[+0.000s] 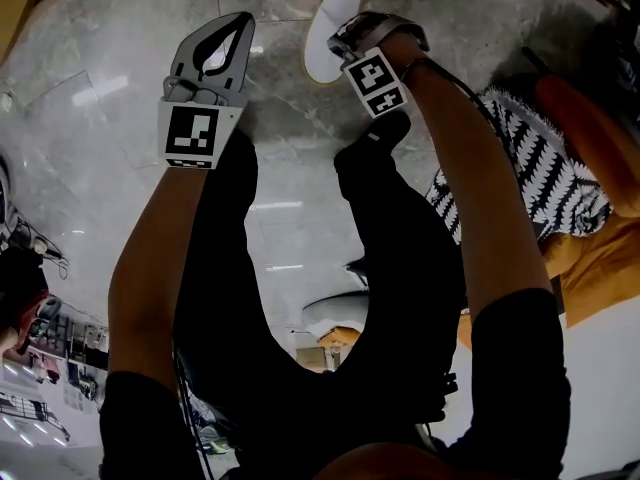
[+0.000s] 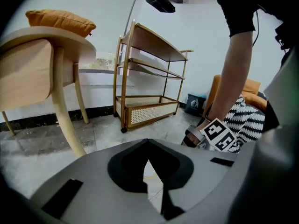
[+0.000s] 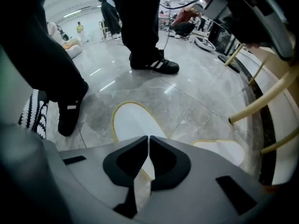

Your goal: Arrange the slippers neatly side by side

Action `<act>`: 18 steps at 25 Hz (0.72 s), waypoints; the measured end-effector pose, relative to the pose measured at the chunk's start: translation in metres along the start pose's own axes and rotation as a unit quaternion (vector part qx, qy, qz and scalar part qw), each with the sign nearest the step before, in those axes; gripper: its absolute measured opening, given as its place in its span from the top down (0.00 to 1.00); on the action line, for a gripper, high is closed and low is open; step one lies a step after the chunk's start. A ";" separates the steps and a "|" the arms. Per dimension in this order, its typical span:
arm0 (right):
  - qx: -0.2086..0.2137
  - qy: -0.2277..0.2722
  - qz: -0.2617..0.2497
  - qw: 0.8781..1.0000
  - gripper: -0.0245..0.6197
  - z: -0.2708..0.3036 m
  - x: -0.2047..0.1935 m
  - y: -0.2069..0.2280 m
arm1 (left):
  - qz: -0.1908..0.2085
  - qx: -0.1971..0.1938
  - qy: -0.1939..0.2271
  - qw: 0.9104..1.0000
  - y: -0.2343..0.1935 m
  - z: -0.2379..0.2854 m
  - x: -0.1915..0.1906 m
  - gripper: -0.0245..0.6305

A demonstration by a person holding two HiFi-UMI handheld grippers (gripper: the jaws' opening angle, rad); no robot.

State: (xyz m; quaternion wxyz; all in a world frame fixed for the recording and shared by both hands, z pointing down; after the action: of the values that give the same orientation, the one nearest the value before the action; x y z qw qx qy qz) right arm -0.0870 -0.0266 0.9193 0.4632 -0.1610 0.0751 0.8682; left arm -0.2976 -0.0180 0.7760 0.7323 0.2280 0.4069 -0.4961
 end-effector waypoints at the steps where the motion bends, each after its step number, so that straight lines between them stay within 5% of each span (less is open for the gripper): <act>1: -0.010 0.001 0.023 1.000 0.90 -0.007 -0.002 0.000 | 0.003 -0.004 0.000 1.000 0.001 0.000 0.005 0.94; 5: -0.043 -0.001 0.127 0.991 0.90 -0.037 -0.018 -0.001 | 0.003 -0.012 -0.002 1.000 0.001 0.000 0.024 0.94; 10: -0.089 -0.001 0.249 0.964 0.90 -0.084 -0.041 -0.014 | 0.011 -0.020 -0.003 1.000 0.010 0.008 0.056 0.94; 14: -0.134 0.001 0.365 0.921 0.90 -0.118 -0.063 -0.024 | 0.021 -0.033 0.004 0.999 0.020 0.023 0.082 0.94; 18: -0.184 0.011 0.479 0.858 0.90 -0.143 -0.083 -0.032 | 0.029 -0.046 0.012 0.998 0.028 0.039 0.104 0.94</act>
State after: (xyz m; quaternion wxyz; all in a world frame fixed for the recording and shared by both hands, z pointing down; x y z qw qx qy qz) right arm 0.0122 -0.1133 0.8146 -0.0487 -0.1973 -0.0133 0.9791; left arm -0.2397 -0.0916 0.7105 0.7514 0.2116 0.4312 -0.4524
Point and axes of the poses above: the fingertips, and each gripper's own axes: z forward along the fingers, y to its right, x out of its top, the point moved 10 cm from there along -z, backward along the fingers, and after that the axes turned 3 degrees about z, right-handed, at the moved point
